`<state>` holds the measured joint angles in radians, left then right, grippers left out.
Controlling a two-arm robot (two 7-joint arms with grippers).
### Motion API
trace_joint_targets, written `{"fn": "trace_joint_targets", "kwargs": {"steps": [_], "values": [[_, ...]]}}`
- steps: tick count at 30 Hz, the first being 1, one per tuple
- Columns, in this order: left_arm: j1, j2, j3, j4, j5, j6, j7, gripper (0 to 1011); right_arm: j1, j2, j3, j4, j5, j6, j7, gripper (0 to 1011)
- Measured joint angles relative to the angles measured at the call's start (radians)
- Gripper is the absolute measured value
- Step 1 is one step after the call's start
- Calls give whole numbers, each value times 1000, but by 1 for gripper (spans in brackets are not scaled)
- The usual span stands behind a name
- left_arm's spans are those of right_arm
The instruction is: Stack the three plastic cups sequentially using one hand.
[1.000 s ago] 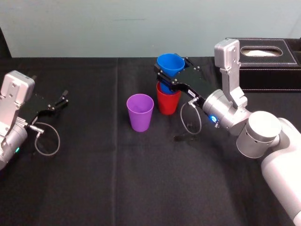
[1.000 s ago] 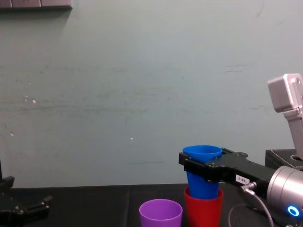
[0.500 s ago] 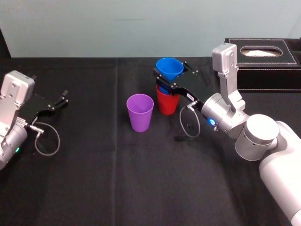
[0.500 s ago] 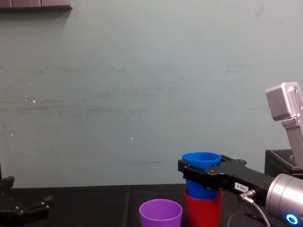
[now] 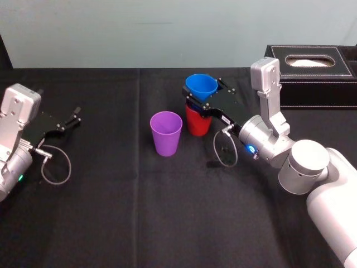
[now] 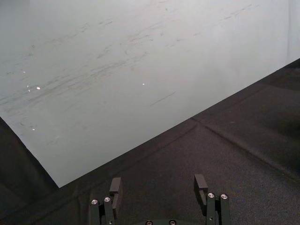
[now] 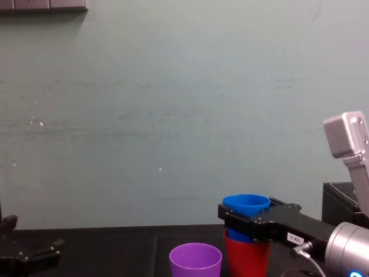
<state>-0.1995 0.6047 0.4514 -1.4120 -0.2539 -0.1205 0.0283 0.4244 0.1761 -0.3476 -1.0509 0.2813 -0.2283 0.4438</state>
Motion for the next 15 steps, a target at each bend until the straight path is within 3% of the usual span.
{"fn": "trace_joint_targets", "kwargs": {"steps": [15], "values": [[0, 0, 0, 0, 0, 0, 0, 1005, 1, -6, 2, 25, -8, -9, 4, 741]]}}
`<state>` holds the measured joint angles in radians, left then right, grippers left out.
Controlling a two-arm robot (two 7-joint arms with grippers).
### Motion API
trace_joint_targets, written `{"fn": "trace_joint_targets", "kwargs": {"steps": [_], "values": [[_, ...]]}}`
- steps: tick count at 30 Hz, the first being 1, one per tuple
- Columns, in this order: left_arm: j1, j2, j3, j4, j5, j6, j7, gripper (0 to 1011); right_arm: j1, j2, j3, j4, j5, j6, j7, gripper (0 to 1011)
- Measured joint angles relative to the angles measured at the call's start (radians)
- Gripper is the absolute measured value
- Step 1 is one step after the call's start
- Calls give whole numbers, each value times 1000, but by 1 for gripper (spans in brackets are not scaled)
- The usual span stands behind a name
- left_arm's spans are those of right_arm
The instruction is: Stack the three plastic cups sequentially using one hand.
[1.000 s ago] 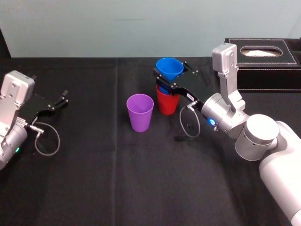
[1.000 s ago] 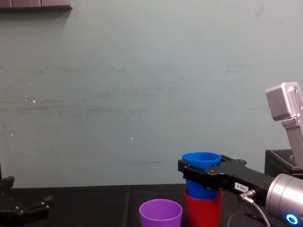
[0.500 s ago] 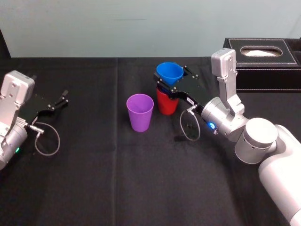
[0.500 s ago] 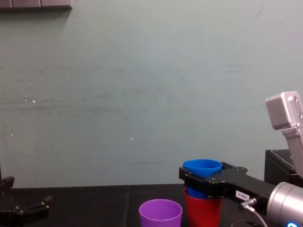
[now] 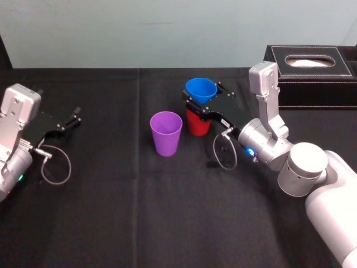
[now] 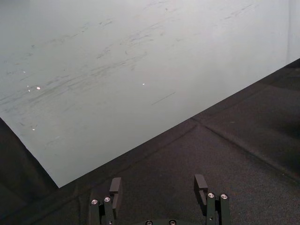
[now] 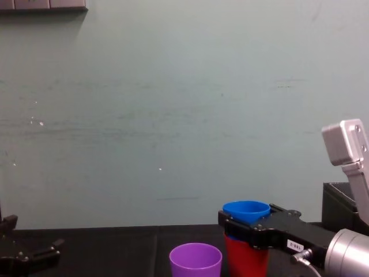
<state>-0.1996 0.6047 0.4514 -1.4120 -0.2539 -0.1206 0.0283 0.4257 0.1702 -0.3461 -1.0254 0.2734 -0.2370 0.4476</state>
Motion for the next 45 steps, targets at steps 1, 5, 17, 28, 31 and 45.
{"fn": "trace_joint_targets", "kwargs": {"steps": [1, 5, 17, 28, 31, 45], "values": [[0, 0, 0, 0, 0, 0, 0, 1005, 0, 0, 0, 1, 0, 0, 0, 743], [0, 0, 0, 0, 0, 0, 0, 1005, 0, -3, 0, 5, -2, 0, 0, 742], [0, 0, 0, 0, 0, 0, 0, 1005, -6, -5, 4, 2, -11, 4, -16, 741], [0, 0, 0, 0, 0, 0, 0, 1005, -6, -5, 3, 1, -10, 5, -16, 741], [0, 0, 0, 0, 0, 0, 0, 1005, -6, -5, 3, 1, -10, 5, -15, 742], [0, 0, 0, 0, 0, 0, 0, 1005, -5, -4, 3, 1, -8, 5, -15, 1004]]}}
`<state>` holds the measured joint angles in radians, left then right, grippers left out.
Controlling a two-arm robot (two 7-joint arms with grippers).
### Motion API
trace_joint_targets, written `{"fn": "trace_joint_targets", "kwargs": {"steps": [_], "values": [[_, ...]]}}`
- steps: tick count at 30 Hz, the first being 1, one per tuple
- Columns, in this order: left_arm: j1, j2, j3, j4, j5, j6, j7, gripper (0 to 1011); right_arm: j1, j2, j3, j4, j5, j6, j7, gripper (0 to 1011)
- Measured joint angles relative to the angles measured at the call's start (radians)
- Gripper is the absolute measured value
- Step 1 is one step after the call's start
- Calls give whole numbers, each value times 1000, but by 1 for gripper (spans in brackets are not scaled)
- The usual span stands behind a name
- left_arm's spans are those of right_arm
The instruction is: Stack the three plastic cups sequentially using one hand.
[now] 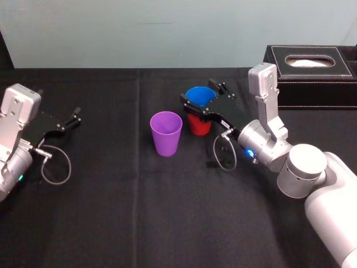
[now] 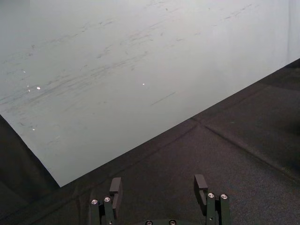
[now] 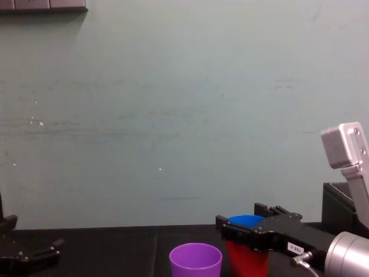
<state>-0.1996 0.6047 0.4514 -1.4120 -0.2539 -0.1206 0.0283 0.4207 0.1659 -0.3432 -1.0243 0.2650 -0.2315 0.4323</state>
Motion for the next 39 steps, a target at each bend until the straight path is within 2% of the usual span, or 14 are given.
{"fn": "trace_joint_targets", "kwargs": {"steps": [4, 15, 17, 24, 29, 31, 34, 39], "values": [[0, 0, 0, 0, 0, 0, 0, 1005, -1, 0, 0, -1, 0, 0, 0, 1004], [0, 0, 0, 0, 0, 0, 0, 1005, -65, 44, 25, -139, 7, 18, -11, 1004], [0, 0, 0, 0, 0, 0, 0, 1004, -95, 63, 31, -196, 12, 32, -11, 1004], [0, 0, 0, 0, 0, 0, 0, 1005, -175, 114, 41, -328, 26, 63, -9, 1004], [0, 0, 0, 0, 0, 0, 0, 1005, -240, 154, 43, -401, 30, 75, -6, 1004], [0, 0, 0, 0, 0, 0, 0, 1005, -250, 160, 43, -410, 30, 76, -6, 1004], [0, 0, 0, 0, 0, 0, 0, 1005, -303, 187, 41, -443, 24, 74, -6, 1004], [0, 0, 0, 0, 0, 0, 0, 1005, -354, 209, 32, -466, 13, 58, 0, 1004]]}}
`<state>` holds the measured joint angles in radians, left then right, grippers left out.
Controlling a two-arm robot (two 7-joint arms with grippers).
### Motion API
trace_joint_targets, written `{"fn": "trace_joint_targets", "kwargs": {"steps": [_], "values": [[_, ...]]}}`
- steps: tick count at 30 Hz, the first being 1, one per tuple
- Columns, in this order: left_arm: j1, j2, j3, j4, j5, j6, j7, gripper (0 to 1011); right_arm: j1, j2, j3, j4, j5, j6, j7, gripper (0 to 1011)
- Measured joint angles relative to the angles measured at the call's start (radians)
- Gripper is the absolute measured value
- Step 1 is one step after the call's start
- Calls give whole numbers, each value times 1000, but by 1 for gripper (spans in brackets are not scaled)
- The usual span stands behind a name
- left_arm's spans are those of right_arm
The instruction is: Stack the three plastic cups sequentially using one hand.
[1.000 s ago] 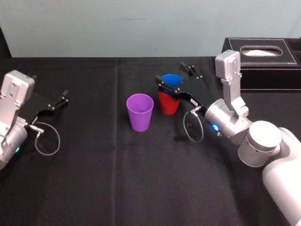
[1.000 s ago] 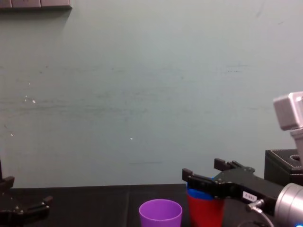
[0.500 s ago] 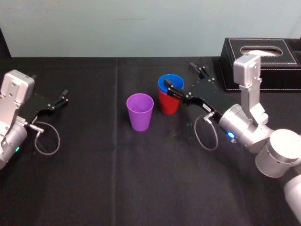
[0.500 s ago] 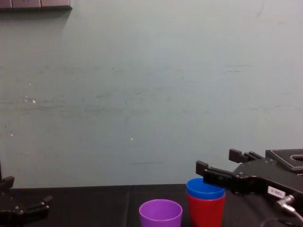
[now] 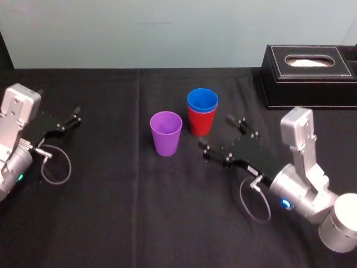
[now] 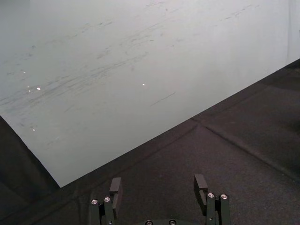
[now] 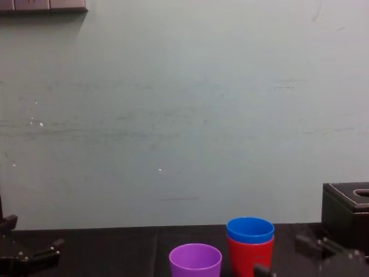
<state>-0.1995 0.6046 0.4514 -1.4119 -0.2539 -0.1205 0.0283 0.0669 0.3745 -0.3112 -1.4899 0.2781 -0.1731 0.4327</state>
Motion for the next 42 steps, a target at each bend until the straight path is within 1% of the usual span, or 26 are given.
{"fn": "trace_joint_targets", "kwargs": {"steps": [1, 4, 10, 17, 23, 30, 32, 36, 42], "values": [[0, 0, 0, 0, 0, 0, 0, 1005, -11, 3, -5, -2, -4, -2, 1, 1004], [0, 0, 0, 0, 0, 0, 0, 1005, -20, 1, -18, -1, -13, -2, 2, 1004], [0, 0, 0, 0, 0, 0, 0, 1005, -13, -18, -44, 13, -23, 9, 2, 1004], [0, 0, 0, 0, 0, 0, 0, 1005, 28, -56, -78, 53, -50, 29, -9, 1004], [0, 0, 0, 0, 0, 0, 0, 1005, 81, -102, -105, 105, -89, 41, -39, 1004], [0, 0, 0, 0, 0, 0, 0, 1005, 117, -143, -118, 145, -114, 45, -61, 1004], [0, 0, 0, 0, 0, 0, 0, 1005, 120, -147, -118, 150, -116, 46, -63, 1004], [0, 0, 0, 0, 0, 0, 0, 1005, 137, -172, -118, 176, -120, 51, -74, 1004], [0, 0, 0, 0, 0, 0, 0, 1004, 148, -189, -116, 196, -120, 54, -77, 1004]]}}
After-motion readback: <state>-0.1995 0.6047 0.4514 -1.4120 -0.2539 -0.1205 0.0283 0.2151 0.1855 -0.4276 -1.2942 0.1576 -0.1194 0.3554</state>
